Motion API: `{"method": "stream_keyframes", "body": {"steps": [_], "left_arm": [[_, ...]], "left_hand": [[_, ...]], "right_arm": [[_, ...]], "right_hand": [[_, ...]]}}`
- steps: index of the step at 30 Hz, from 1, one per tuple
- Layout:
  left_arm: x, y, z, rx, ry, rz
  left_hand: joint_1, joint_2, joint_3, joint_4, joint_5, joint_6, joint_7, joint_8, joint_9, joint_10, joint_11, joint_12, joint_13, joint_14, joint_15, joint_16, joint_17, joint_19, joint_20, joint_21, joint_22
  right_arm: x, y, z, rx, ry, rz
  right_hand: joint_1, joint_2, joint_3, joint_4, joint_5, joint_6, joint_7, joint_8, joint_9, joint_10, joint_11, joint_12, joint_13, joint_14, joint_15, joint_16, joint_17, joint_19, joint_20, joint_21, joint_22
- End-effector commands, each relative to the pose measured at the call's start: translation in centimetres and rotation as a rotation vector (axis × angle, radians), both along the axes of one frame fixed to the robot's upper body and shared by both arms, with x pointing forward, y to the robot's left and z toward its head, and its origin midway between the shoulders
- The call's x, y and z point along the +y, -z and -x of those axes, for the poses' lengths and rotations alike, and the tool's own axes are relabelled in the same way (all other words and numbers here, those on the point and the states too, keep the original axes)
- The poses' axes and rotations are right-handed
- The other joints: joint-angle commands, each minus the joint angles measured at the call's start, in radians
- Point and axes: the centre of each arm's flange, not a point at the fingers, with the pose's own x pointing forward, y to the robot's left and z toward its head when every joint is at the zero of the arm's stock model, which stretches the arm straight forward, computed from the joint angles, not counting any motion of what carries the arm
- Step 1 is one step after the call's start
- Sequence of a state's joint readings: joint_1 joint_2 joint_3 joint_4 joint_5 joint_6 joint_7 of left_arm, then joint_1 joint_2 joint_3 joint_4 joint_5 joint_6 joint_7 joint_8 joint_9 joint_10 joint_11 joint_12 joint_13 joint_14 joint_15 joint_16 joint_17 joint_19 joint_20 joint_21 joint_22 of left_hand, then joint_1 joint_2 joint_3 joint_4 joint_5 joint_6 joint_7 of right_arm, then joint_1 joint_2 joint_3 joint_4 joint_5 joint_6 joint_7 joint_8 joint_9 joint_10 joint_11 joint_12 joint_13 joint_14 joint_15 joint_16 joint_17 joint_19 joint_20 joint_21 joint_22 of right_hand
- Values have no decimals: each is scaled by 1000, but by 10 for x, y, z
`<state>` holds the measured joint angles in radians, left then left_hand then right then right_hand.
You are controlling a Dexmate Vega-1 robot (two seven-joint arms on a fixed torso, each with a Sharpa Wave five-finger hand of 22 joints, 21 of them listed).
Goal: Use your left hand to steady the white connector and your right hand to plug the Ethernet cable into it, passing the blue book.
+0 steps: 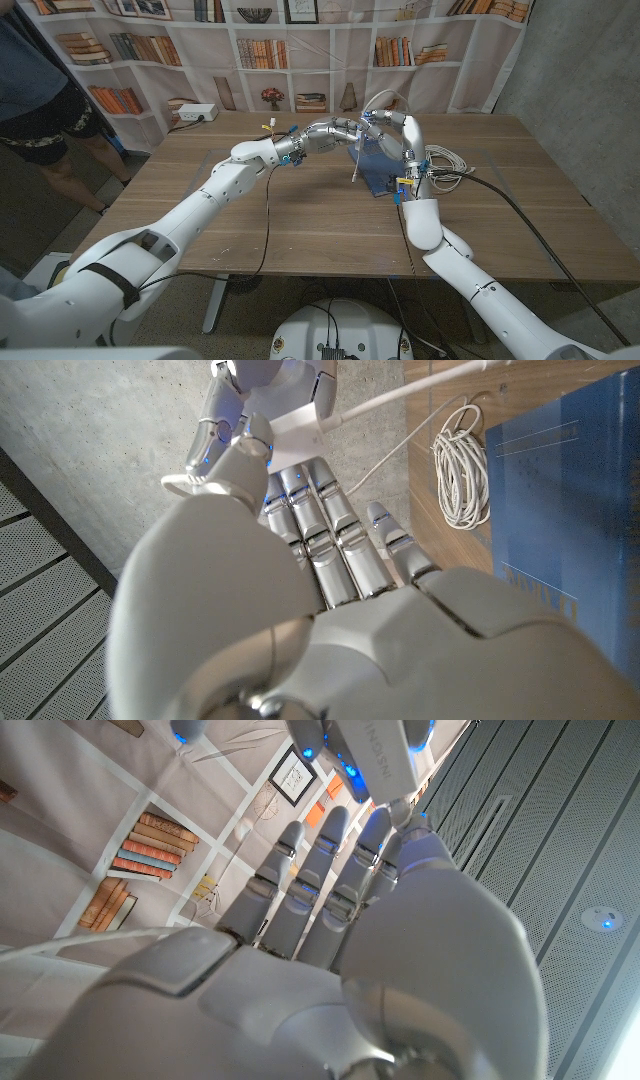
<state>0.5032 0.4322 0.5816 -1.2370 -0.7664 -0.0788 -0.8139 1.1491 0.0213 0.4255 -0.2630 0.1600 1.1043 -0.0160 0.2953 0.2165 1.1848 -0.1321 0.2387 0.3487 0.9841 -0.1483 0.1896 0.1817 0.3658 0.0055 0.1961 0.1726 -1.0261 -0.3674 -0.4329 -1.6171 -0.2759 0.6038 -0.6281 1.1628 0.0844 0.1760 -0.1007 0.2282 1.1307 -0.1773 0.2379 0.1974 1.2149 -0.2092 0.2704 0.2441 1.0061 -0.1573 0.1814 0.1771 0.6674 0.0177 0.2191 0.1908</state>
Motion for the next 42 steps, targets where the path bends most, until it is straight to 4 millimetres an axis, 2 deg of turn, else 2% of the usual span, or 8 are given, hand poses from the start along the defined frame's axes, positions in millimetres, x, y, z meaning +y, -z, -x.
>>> {"method": "stream_keyframes", "body": {"steps": [1, 20, 26, 42], "left_arm": [[-5, -1, -2, 4, 5, -8], [-6, -3, -2, -2, -5, -5], [-6, -5, -2, -10, -12, -8], [-7, -5, 2, -17, -11, -15]], "left_hand": [[-26, 32, 137, 128, 10, 15, 9, 7, 3, 52, -43, 15, 128, 9, -65, -1, 1, 5, -6, -2, 0], [-27, 32, 138, 127, 10, 14, 10, 6, 4, 52, -43, 16, 129, 8, -64, -1, 0, 6, -4, -2, 0], [-26, 32, 139, 127, 10, 13, 10, 6, 4, 54, -43, 16, 128, 8, -65, -1, 0, 6, -4, -2, 0], [-27, 31, 140, 127, 10, 14, 10, 6, 3, 53, -43, 15, 129, 8, -66, -1, 1, 6, -4, -2, 0]], "right_arm": [[-2, -2, -4, 14, -24, 8], [-7, -3, -3, 39, -31, 19], [-8, -3, -1, 49, -22, 21], [-3, -1, -4, 75, -20, 39]], "right_hand": [[5, 10, -7, -1, 6, 44, -43, 4, 5, 4, -4, 5, 3, 9, -58, 0, 2, 3, 1, -2, 2], [10, 15, -8, -1, 7, 41, -43, 2, 5, 0, -4, 9, 12, 12, -59, 2, 4, 0, -1, -3, 2], [12, 23, -6, 1, 8, 38, -43, 2, 6, 3, -3, 14, 18, 40, -62, 15, 9, 3, 1, -2, 1], [13, 18, -10, 0, 8, 38, -42, 5, 6, 8, -3, 23, 31, 52, -59, 10, 6, 9, 5, -1, 1]]}}
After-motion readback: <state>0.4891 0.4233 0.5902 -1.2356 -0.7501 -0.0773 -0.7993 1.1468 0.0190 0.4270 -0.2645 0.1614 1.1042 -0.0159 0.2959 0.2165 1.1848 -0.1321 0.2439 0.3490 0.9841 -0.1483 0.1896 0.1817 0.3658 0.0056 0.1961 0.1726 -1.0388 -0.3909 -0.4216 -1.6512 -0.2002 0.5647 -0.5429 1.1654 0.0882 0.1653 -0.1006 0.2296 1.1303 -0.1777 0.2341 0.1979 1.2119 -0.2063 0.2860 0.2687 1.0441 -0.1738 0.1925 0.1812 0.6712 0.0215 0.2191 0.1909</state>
